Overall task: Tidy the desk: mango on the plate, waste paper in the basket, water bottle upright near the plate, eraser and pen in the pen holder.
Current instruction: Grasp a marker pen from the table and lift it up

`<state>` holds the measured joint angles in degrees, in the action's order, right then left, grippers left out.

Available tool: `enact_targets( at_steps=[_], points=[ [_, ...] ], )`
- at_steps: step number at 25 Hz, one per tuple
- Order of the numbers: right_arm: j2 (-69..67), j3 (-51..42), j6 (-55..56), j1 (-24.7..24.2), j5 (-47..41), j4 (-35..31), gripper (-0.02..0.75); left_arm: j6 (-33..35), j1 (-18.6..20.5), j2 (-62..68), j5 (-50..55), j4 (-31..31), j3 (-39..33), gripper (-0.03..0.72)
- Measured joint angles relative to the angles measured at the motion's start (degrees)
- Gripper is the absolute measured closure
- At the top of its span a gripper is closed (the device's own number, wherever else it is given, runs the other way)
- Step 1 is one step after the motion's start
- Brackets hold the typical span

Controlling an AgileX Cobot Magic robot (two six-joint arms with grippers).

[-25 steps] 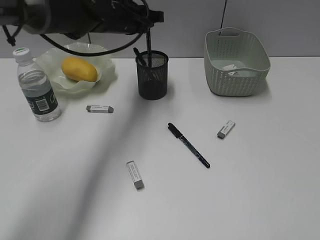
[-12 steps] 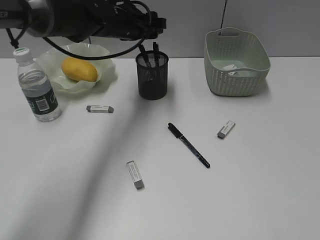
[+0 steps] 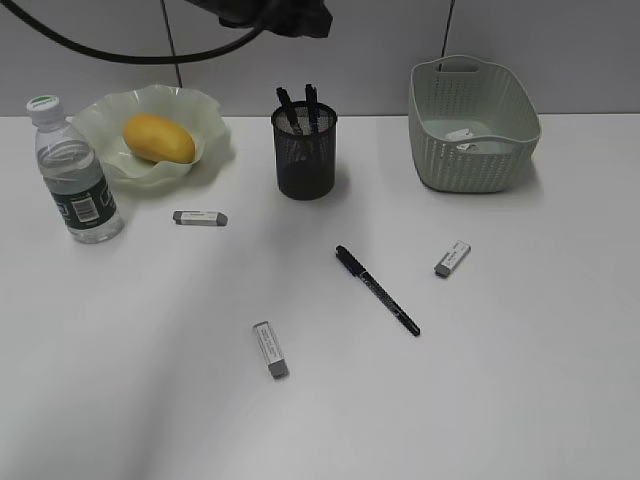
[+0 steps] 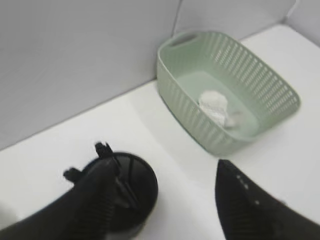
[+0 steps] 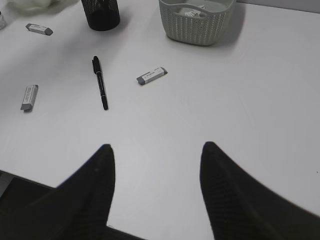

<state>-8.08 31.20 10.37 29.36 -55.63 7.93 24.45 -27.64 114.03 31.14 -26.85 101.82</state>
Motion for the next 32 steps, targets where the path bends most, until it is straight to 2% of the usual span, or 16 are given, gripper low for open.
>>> enact_targets(
  at_steps=[5, 10, 13, 15, 21, 25, 32],
  points=[
    [0.0, 0.0, 0.0, 0.0, 0.0, 0.0, 0.299, -2.3, 0.4, -3.6, 20.3, 7.0, 0.0, 0.211],
    [0.0, 0.0, 0.1, 0.0, 0.0, 0.0, 0.299, -10.0, 0.5, -5.2, 36.5, 17.1, 0.0, 0.211],
    [0.0, 0.0, 0.1, 0.0, 0.0, 0.1, 0.299, -16.6, 0.7, -6.0, 38.3, 22.0, -0.1, 0.211],
    [0.0, 0.0, 0.1, 0.0, 0.0, 0.1, 0.299, -18.6, 0.7, -6.9, 38.4, 23.2, -0.1, 0.211],
    [0.0, 0.0, 0.1, 0.0, 0.0, 0.2, 0.299, -19.7, 1.2, -11.0, 38.4, 23.7, -1.2, 0.211],
    [0.0, 0.0, 0.1, 0.0, 0.0, 0.2, 0.299, -19.7, 2.9, -15.8, 38.4, 25.4, -8.4, 0.227],
    [0.0, 0.0, 0.1, 0.0, 0.0, 0.2, 0.299, -19.7, 9.7, -29.1, 38.5, 26.0, -28.7, 0.249]
  ],
)
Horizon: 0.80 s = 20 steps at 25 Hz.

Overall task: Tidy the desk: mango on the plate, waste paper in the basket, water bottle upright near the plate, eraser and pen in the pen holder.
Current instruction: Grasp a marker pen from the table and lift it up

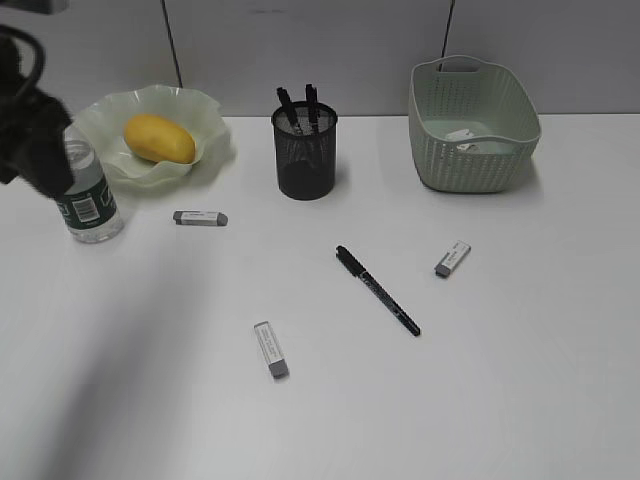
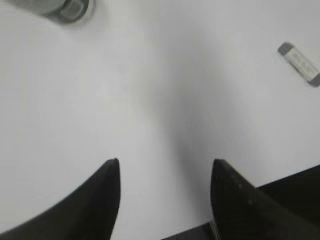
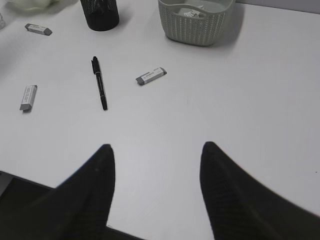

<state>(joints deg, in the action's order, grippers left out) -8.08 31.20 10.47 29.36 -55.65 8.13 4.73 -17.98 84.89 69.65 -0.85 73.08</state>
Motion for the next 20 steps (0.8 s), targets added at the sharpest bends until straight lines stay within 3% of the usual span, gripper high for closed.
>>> enact_targets(
  at_steps=[4, 12, 20],
  points=[
    [0.0, 0.0, 0.0, 0.0, 0.0, 0.0, 0.299, 0.0, 3.1, -10.9, -2.6, 0.1, -10.7, 0.249],
    [0.0, 0.0, 0.0, 0.0, 0.0, 0.0, 0.299, 0.0, 3.6, -35.5, -11.8, -0.5, -29.5, 0.251],
    [-0.1, 0.0, 0.0, 0.0, 0.1, 0.0, 0.299, -0.4, 3.6, -61.5, -13.3, -3.3, -39.1, 0.253]
  ],
)
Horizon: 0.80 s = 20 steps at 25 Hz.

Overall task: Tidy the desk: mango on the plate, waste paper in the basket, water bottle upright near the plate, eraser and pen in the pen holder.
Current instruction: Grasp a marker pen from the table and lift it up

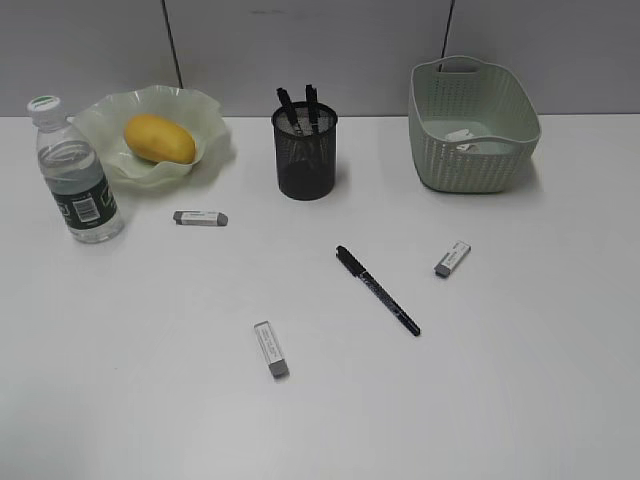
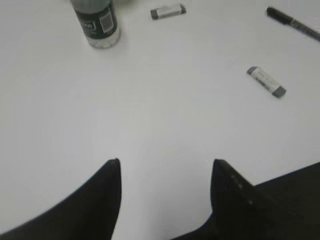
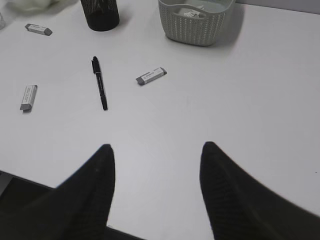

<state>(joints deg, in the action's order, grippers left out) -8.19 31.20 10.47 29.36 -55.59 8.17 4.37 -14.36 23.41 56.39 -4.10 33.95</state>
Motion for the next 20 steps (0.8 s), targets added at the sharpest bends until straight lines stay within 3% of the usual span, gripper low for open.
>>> enact_targets(
  at_steps=[6, 12, 20],
  points=[
    [-4.6, 0.0, 0.0, 0.0, 0.1, 0.0, 0.299, -0.5, 0.0, -11.9, -0.2, 0.0, -1.9, 0.252],
    [-13.6, 0.0, -0.1, 0.0, 4.1, 0.0, 0.299, -0.6, 0.0, -13.1, -0.4, 0.0, -1.9, 0.252],
    [-40.8, 2.4, -0.2, 0.0, 14.9, 0.0, 0.299, -0.7, 0.0, -13.1, -0.4, 0.0, -1.9, 0.252]
  ],
)
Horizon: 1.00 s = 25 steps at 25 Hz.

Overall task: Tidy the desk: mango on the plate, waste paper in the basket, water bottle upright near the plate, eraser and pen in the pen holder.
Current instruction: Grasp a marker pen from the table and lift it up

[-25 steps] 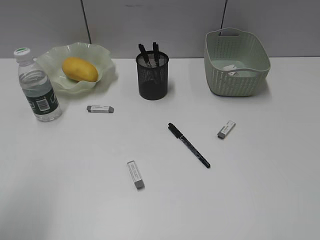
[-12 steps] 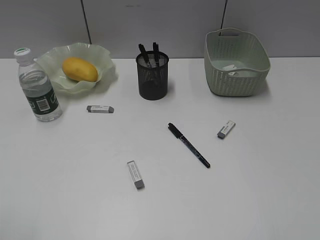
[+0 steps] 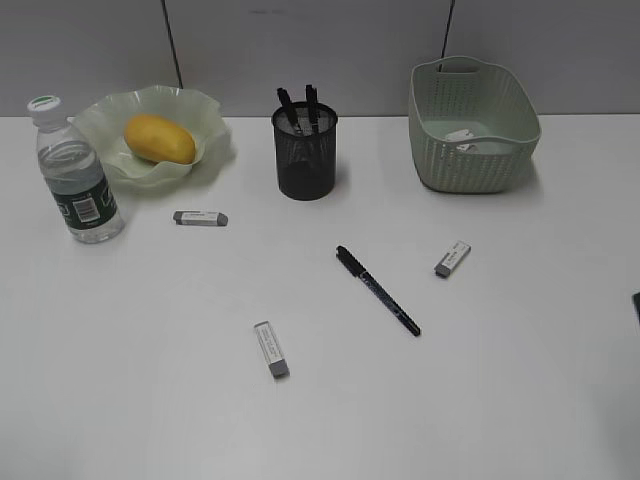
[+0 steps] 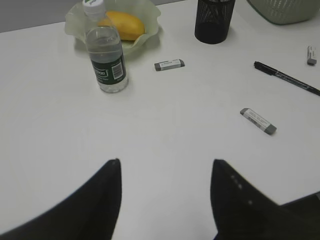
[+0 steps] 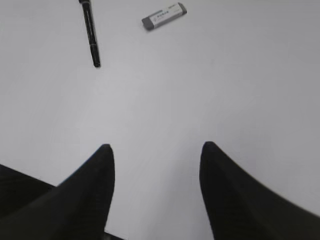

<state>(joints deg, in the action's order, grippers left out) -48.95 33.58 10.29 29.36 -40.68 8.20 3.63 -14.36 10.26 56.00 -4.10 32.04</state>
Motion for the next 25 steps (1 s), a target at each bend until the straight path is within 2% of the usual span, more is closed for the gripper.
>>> enact_targets(
  at_steps=[7, 14, 20, 25],
  points=[
    [-27.1, 16.0, -2.2, 0.0, 0.3, -0.1, 0.299, 0.0, 0.0, 0.0, 0.0, 0.0, 0.0, 0.252],
    [-48.3, 36.3, -6.9, 0.0, -4.6, -6.2, 0.299, 0.0, 0.0, 0.0, 0.0, 0.0, 0.0, 0.253],
    [-60.1, 49.1, -7.8, 0.2, -9.4, -9.8, 0.299, 0.0, 0.0, 0.0, 0.0, 0.0, 0.0, 0.253],
    [-66.1, 55.6, -7.8, 2.5, -11.3, -10.1, 0.299, 0.0, 0.0, 0.0, 0.0, 0.0, 0.0, 0.265]
  ],
)
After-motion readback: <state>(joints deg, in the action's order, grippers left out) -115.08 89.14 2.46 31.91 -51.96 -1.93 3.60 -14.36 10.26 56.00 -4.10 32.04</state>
